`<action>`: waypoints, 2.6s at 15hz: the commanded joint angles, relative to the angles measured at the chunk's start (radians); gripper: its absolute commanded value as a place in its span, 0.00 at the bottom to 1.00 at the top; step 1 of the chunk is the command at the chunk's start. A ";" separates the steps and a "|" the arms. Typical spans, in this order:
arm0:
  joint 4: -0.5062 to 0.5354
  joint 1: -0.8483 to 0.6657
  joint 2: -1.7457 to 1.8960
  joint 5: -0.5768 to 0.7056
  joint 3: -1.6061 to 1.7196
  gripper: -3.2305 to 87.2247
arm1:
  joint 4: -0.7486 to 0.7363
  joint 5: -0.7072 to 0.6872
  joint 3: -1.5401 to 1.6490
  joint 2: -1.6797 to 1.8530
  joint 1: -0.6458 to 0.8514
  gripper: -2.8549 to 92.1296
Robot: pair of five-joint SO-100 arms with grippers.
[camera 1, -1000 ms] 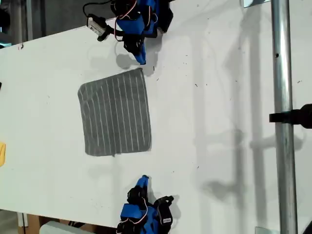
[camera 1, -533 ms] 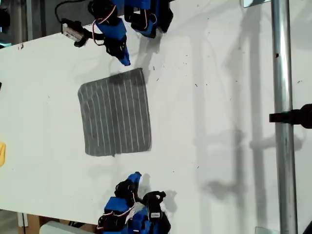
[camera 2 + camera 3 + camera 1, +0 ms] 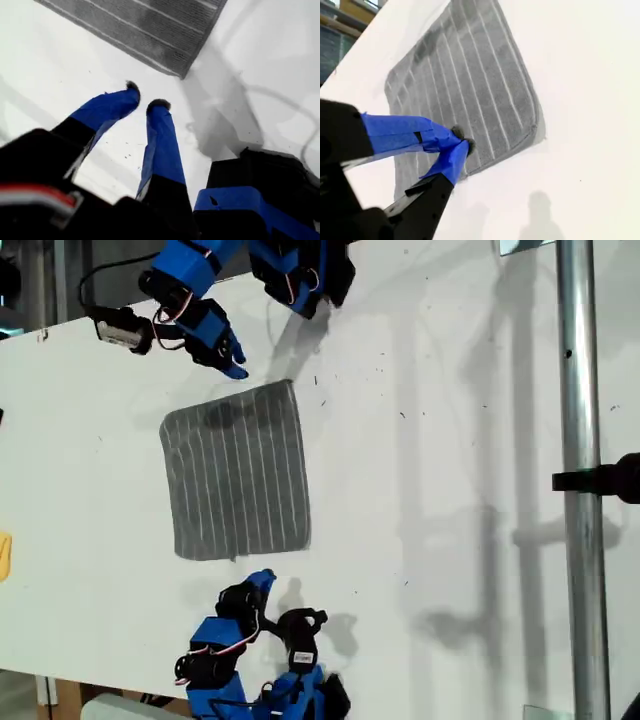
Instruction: Grasp corners of a towel and fold twice.
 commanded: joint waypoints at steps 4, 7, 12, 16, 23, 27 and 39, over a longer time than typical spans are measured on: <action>0.017 0.005 -0.014 0.006 -0.052 0.07 | -0.288 -0.066 0.276 -0.018 -0.008 0.47; 0.020 0.011 -0.025 0.005 -0.048 0.06 | -0.489 -0.084 0.500 -0.018 0.005 0.44; 0.020 0.014 -0.029 0.000 -0.044 0.06 | -0.664 -0.049 0.589 -0.167 -0.021 0.41; 0.021 0.017 -0.034 -0.006 -0.043 0.06 | -0.704 -0.008 0.483 -0.314 -0.069 0.26; -0.006 0.009 -0.077 0.046 -0.044 0.10 | -0.709 -0.002 0.454 -0.307 -0.106 0.03; 0.038 -0.002 -0.258 0.339 -0.278 0.39 | -0.712 0.000 0.451 -0.305 -0.115 0.03; 0.043 0.011 -1.037 0.199 -0.666 0.22 | -0.676 0.006 0.482 -0.163 -0.103 0.03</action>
